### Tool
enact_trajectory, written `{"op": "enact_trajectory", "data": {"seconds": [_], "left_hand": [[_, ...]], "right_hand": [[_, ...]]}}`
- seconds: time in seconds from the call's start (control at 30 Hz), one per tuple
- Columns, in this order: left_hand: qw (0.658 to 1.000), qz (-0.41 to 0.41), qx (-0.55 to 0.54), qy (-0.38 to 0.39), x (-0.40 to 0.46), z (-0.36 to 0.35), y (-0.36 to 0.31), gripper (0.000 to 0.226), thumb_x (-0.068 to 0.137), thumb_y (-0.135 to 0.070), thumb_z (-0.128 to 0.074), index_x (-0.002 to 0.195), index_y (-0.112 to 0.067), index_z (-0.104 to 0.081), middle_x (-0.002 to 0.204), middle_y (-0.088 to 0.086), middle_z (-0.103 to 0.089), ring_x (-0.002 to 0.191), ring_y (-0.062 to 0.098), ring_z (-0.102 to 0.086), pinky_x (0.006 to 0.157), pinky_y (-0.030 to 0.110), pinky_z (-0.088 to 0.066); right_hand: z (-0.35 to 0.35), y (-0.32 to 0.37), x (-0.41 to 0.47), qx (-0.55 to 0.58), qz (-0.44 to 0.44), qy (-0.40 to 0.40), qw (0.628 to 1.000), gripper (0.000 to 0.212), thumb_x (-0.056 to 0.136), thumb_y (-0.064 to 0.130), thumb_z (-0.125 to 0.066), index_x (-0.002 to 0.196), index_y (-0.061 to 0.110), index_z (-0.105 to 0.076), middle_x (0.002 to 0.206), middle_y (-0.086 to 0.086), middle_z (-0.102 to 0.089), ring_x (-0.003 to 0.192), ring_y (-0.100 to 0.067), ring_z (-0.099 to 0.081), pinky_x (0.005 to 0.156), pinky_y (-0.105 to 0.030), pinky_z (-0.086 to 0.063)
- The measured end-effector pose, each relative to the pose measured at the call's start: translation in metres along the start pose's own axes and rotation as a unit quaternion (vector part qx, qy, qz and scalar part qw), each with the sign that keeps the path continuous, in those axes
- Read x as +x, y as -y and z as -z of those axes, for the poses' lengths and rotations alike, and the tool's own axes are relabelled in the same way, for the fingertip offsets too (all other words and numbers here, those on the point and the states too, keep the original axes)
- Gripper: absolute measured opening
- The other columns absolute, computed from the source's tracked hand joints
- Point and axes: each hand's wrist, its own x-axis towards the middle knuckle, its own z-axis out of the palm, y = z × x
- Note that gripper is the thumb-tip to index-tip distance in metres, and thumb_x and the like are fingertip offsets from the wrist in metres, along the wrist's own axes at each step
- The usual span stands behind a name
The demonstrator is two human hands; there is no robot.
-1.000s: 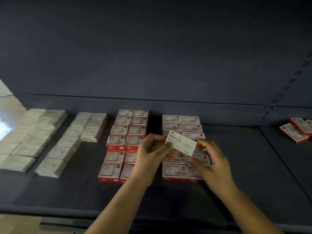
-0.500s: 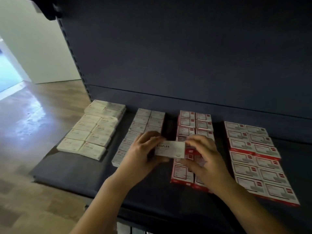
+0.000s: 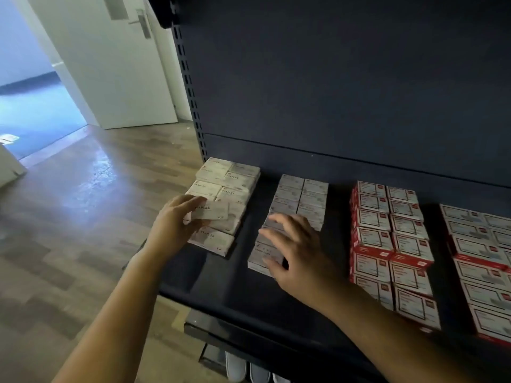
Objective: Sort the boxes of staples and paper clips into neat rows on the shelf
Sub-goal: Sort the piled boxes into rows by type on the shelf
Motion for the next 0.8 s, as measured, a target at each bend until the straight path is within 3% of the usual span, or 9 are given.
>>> {"op": "enact_trajectory", "data": {"seconds": [0.1, 0.2, 0.3, 0.43, 0.6, 0.8], "left_hand": [[0.998, 0.053, -0.008, 0.021, 0.018, 0.001, 0.023, 0.046, 0.079, -0.016, -0.072, 0.123, -0.007, -0.060, 0.136, 0.015, -0.049, 0.126, 0.031, -0.045, 0.106, 0.045, -0.034], [0.998, 0.048, 0.038, 0.024, 0.034, -0.003, 0.025, 0.044, 0.088, -0.020, -0.063, 0.130, -0.013, -0.054, 0.146, 0.007, -0.037, 0.137, 0.026, -0.031, 0.110, 0.043, -0.029], [0.994, 0.064, 0.086, 0.009, 0.048, -0.008, 0.023, 0.041, 0.094, -0.027, -0.053, 0.135, -0.021, -0.049, 0.148, 0.002, -0.034, 0.138, 0.023, -0.029, 0.109, 0.041, -0.030], [0.993, 0.113, 0.045, -0.003, 0.061, -0.014, 0.027, 0.040, 0.094, -0.024, -0.052, 0.135, -0.026, -0.049, 0.148, 0.001, -0.036, 0.136, 0.022, -0.033, 0.110, 0.039, -0.030], [0.992, 0.110, 0.060, -0.014, 0.068, -0.015, 0.026, 0.040, 0.095, -0.019, -0.048, 0.134, -0.028, -0.050, 0.141, 0.000, -0.046, 0.129, 0.023, -0.042, 0.103, 0.040, -0.037], [0.987, 0.119, 0.100, -0.028, 0.052, -0.014, 0.004, 0.040, 0.092, -0.021, -0.054, 0.133, -0.021, -0.051, 0.150, 0.009, -0.030, 0.140, 0.028, -0.020, 0.110, 0.046, -0.026]], "right_hand": [[-0.005, 0.002, 0.004, -0.003, 0.021, 0.014, 1.000, 0.044, 0.068, 0.020, -0.072, 0.111, 0.014, -0.063, 0.121, -0.006, -0.052, 0.116, -0.019, -0.034, 0.093, -0.036, -0.035], [-0.007, 0.000, 0.010, -0.009, 0.025, 0.014, 1.000, 0.045, 0.064, 0.016, -0.077, 0.107, 0.014, -0.065, 0.119, -0.006, -0.053, 0.115, -0.019, -0.036, 0.091, -0.038, -0.038], [-0.006, -0.004, 0.013, -0.002, 0.015, 0.020, 1.000, 0.045, 0.065, 0.017, -0.078, 0.108, 0.014, -0.065, 0.120, -0.007, -0.054, 0.117, -0.019, -0.035, 0.093, -0.039, -0.038], [-0.005, -0.010, 0.012, 0.004, 0.005, 0.029, 1.000, 0.044, 0.069, 0.019, -0.073, 0.111, 0.013, -0.064, 0.124, -0.008, -0.053, 0.120, -0.019, -0.031, 0.097, -0.039, -0.034], [-0.002, -0.014, 0.013, 0.017, -0.002, 0.033, 0.999, 0.043, 0.069, 0.017, -0.073, 0.111, 0.012, -0.064, 0.124, -0.008, -0.053, 0.120, -0.017, -0.031, 0.097, -0.036, -0.030], [-0.001, -0.016, 0.005, 0.020, -0.015, 0.012, 1.000, 0.039, 0.072, 0.026, -0.064, 0.109, 0.014, -0.065, 0.121, -0.005, -0.053, 0.117, -0.015, -0.034, 0.094, -0.036, -0.032]]}}
